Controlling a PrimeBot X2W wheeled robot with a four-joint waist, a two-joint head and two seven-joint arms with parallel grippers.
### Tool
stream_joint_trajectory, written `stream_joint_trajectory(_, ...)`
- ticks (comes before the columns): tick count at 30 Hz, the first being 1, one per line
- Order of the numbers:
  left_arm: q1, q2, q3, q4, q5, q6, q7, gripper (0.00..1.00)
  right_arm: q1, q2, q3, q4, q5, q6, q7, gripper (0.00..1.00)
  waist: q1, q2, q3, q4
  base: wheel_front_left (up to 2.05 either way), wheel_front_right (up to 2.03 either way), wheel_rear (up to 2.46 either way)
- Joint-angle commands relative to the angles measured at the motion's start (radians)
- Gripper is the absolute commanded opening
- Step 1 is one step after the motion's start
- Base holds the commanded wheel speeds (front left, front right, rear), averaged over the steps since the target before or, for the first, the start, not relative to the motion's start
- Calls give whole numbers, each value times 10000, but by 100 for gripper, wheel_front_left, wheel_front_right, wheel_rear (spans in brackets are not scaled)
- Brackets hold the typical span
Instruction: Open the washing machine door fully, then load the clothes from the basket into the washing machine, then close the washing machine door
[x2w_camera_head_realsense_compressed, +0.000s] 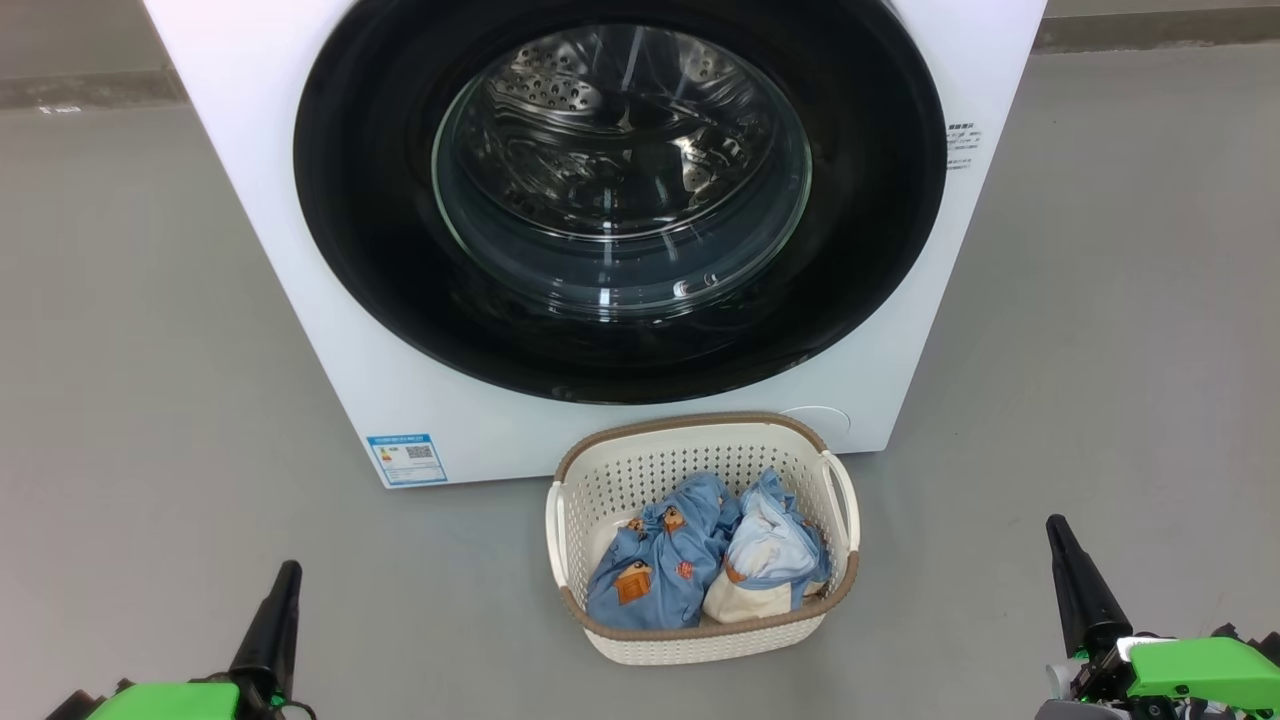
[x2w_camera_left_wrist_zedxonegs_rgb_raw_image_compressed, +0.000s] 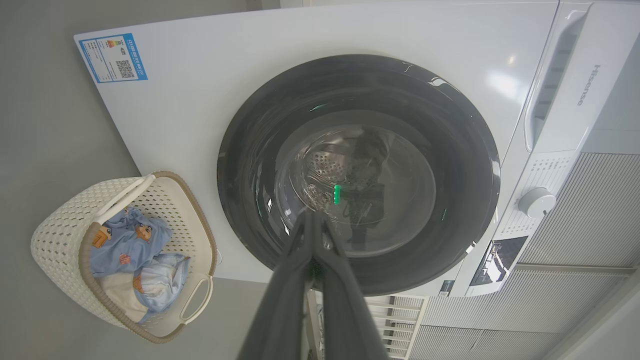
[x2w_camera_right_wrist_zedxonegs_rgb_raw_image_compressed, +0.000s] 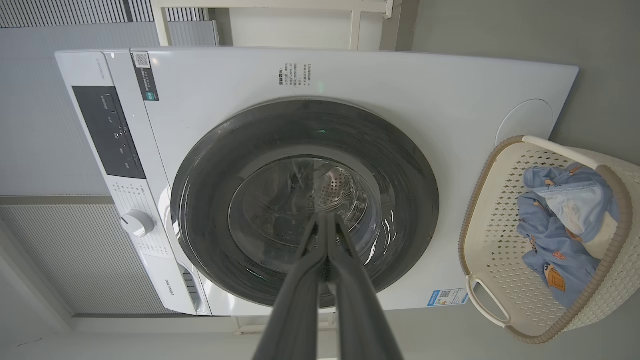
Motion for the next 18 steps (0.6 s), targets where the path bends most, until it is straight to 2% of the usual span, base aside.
stream_joint_trajectory(1,-419,185,301,-193,124,-31,-13,0,-460,-45,234,-246,-40,16,76,0,0,-1,0,0,0,0,0)
stream_joint_trajectory(18,-419,185,301,-193,124,-31,-13,0,-460,-45,234,-246,-40,16,76,0,0,-1,0,0,0,0,0)
